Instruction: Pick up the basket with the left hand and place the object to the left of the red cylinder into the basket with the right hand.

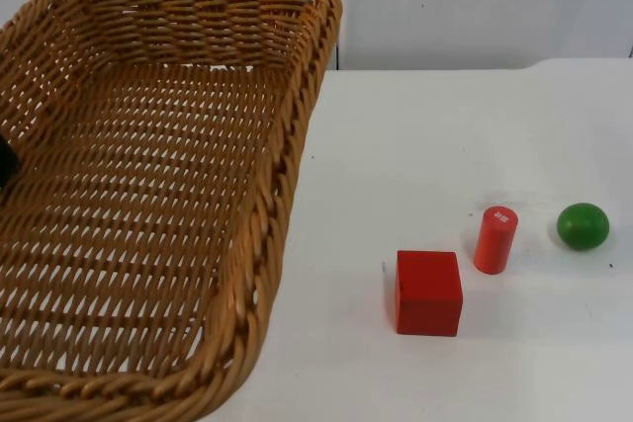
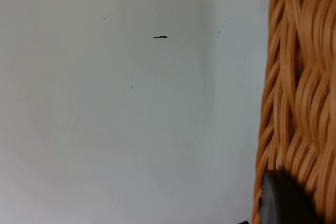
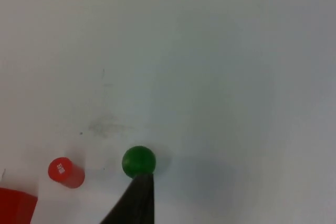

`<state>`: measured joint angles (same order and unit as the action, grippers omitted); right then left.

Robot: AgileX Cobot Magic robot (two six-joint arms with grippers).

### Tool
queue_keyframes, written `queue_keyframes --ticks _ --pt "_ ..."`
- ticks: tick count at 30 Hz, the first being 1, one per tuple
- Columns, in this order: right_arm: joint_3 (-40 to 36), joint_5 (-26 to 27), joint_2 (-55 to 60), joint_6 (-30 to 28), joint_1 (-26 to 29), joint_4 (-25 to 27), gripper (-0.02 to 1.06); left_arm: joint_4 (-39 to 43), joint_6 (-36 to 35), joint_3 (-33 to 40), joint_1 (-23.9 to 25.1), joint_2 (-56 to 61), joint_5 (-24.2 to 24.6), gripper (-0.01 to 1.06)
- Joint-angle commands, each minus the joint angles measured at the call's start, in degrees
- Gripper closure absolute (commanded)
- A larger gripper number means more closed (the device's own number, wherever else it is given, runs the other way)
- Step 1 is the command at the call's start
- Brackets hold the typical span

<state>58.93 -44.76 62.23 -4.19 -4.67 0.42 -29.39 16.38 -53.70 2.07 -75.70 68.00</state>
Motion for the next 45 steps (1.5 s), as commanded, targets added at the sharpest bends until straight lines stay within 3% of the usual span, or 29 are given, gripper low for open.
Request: queue_keyframes --ticks 1,5,11,16,25,30,39,45 --pt "1.66 -0.37 1.75 -1.33 0.12 0.28 0.0 -1.71 0.22 0.01 0.05 0.82 0.07 1.05" --pt "4.69 -0.75 6.38 -3.38 -0.03 0.97 0.0 -1.71 0.22 0.01 0.05 0.82 -0.13 1.05" --pt "9.39 -5.97 14.74 -6.59 -0.03 1.61 0.0 -1.71 0.22 0.01 0.05 0.82 -0.22 1.05" --pt "10.91 -7.92 20.11 -12.82 -0.49 8.09 0.0 -1.71 0.41 0.01 0.05 0.82 -0.19 1.05" --pt "10.91 -6.01 26.64 -24.25 -11.85 8.74 0.0 -1.71 0.66 0.01 0.05 0.82 -0.19 1.05" --pt "10.91 -5.49 31.77 -33.45 -19.43 8.74 0.0 -1.71 0.66 0.01 0.05 0.82 -0.08 1.05" --pt "10.91 -0.21 38.89 -43.08 -25.12 11.22 0.0 -1.71 0.66 0.01 0.05 0.82 0.03 1.05" --pt "10.91 0.12 43.13 -47.11 -25.27 13.2 0.0 -1.71 0.66 0.01 0.05 0.82 0.03 1.05"
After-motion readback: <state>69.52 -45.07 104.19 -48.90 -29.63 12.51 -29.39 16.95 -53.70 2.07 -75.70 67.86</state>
